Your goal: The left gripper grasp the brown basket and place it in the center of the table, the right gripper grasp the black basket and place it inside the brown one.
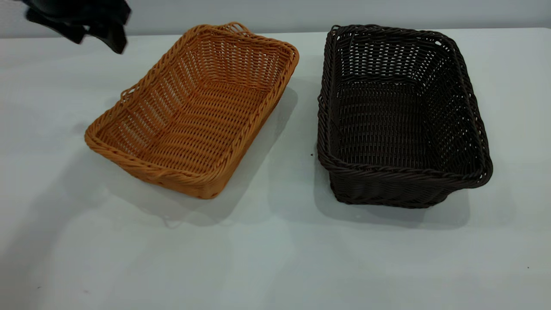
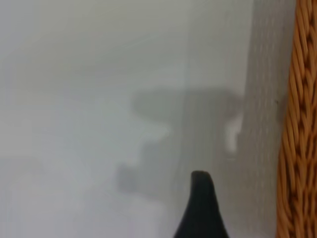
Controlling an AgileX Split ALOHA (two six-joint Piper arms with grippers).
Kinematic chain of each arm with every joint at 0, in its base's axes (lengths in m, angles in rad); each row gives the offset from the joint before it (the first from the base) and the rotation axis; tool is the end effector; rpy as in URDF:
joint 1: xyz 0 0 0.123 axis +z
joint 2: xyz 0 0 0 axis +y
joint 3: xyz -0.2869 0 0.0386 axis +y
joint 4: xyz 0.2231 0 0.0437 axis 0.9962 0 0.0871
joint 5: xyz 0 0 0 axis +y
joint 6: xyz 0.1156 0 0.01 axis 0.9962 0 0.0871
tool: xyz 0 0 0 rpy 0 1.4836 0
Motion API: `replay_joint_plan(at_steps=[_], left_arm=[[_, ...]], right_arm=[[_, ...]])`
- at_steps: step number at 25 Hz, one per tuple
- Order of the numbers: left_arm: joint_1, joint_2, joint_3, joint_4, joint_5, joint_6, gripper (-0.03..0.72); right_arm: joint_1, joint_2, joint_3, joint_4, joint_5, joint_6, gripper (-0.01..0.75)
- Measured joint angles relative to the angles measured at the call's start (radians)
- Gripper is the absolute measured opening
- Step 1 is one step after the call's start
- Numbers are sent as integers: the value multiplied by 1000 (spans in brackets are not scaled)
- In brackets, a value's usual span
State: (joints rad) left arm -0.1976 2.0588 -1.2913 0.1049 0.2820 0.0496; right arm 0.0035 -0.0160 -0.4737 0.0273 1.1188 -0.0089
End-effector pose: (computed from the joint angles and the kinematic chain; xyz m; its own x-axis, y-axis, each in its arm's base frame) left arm 0.4182 -0.0803 0.1397 -0.7677 0.3064 -0.5628 0.2982 0.9482 0.1094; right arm -0.0118 0.0028 0.2406 -0.5157 0.0012 -0.8568 -0.0230 0.9996 0.0153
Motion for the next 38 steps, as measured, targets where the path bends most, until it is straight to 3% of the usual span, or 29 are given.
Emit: replay_joint_plan(at_steps=[8, 17, 20, 26, 34, 38], left_arm=[[-38, 154, -104, 0, -5, 39, 517], [-59, 278, -155, 0, -32, 40, 509], [-75, 304, -170, 0, -56, 41, 442], [-80, 313, -175, -4, -79, 34, 104], [-68, 182, -175, -8, 56, 32, 74], [-45, 91, -175, 18, 72, 51, 75]], right_arm=[[0, 33, 0, 4, 0, -11, 582], [0, 295, -60, 131, -15, -25, 582], [0, 414, -71, 227, -23, -49, 582], [0, 658, -71, 461, -89, -59, 582], [0, 1022, -71, 758, -200, -128, 582], [0, 1194, -77, 901, -280, -180, 582]])
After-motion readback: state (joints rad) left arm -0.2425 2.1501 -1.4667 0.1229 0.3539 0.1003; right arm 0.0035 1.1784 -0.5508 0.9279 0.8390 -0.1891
